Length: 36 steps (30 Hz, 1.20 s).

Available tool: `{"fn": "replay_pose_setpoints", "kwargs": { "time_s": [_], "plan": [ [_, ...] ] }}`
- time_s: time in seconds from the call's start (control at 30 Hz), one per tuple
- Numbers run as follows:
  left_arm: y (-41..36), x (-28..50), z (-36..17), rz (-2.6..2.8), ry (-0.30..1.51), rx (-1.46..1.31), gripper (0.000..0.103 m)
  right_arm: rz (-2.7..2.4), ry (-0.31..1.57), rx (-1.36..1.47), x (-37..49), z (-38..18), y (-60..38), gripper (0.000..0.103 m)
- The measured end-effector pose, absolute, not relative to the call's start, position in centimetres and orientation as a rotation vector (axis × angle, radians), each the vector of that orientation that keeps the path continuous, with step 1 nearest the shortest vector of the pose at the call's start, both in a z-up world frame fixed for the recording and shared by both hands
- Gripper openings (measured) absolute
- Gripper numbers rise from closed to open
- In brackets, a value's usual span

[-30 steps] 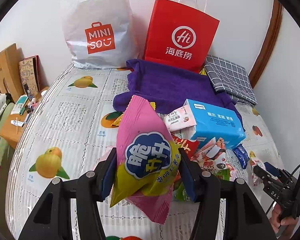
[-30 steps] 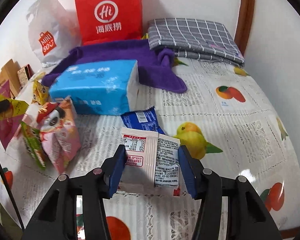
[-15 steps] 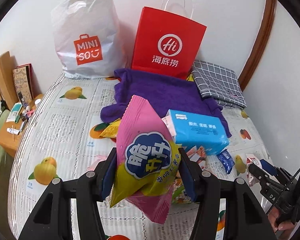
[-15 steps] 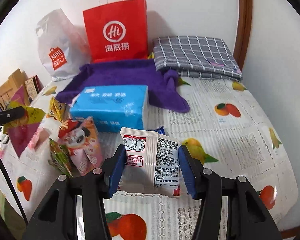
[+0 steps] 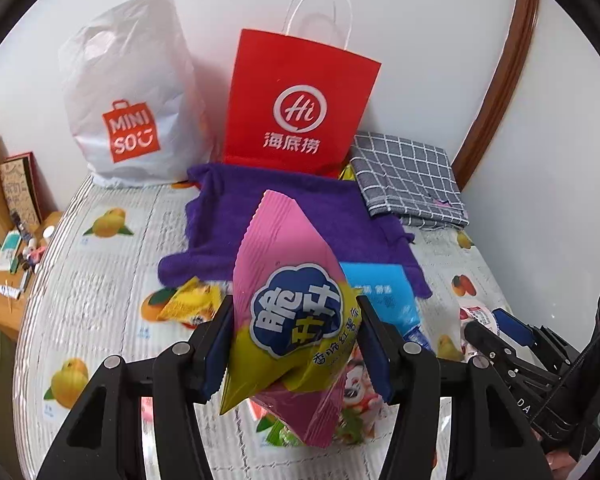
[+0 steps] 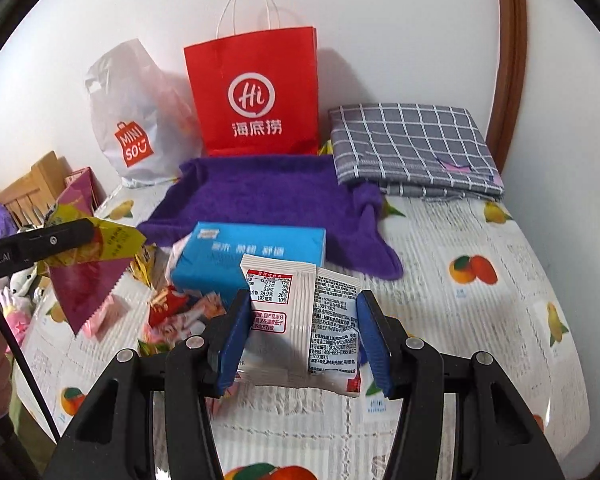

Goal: Organize snacks
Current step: 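Carry both held packets up toward the purple towel beside the red bag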

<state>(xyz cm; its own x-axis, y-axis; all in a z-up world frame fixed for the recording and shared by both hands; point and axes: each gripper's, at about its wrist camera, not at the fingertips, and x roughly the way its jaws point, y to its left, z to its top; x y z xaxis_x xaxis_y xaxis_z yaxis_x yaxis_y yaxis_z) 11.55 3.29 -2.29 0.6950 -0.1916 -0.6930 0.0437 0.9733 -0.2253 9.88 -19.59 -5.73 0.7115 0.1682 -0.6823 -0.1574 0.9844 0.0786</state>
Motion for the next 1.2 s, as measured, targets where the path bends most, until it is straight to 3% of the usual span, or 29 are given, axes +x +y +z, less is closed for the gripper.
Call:
{"fn": "replay_pose_setpoints", "kwargs": {
  "time_s": [1.2],
  "plan": [
    [3.6,22.9,2.5,-0.097,0.772,-0.16,0.055,0.237,0.668,0.024,25.0,0.7,-19.5,0.053]
  ]
}}
